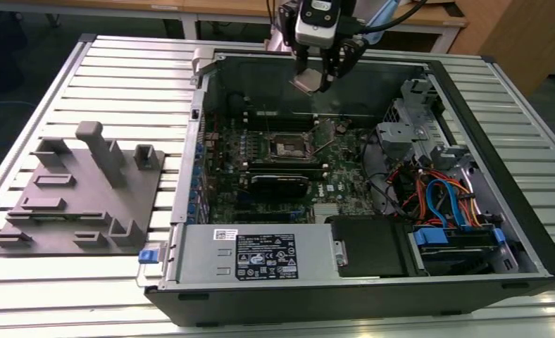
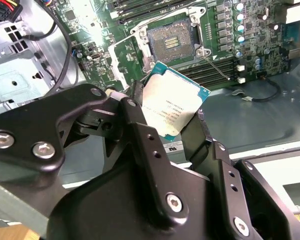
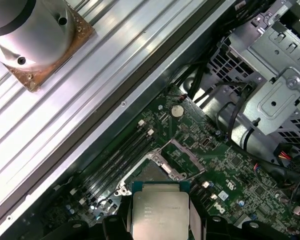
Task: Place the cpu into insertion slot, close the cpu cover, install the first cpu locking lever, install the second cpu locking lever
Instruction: 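Place the cpu into insertion slot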
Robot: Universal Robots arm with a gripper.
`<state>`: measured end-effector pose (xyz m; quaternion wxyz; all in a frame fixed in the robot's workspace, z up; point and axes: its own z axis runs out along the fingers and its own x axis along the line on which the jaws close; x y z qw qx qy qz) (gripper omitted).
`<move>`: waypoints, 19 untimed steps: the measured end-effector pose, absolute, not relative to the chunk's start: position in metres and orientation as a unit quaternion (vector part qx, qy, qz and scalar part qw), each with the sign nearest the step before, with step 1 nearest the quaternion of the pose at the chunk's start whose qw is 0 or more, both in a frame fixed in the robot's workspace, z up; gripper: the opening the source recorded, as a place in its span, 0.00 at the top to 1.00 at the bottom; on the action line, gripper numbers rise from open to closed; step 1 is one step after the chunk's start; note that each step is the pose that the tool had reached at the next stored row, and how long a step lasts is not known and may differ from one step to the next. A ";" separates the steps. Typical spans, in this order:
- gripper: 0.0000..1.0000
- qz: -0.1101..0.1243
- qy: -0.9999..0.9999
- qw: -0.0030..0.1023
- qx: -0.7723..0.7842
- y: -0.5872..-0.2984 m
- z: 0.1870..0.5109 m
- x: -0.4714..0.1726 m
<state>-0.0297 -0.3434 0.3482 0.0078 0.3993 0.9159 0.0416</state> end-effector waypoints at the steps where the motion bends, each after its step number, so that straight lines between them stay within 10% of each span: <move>1: 0.46 0.042 0.914 0.008 0.404 -0.343 0.348 -0.030; 19: 0.46 0.040 0.861 0.013 0.507 -0.344 0.340 -0.030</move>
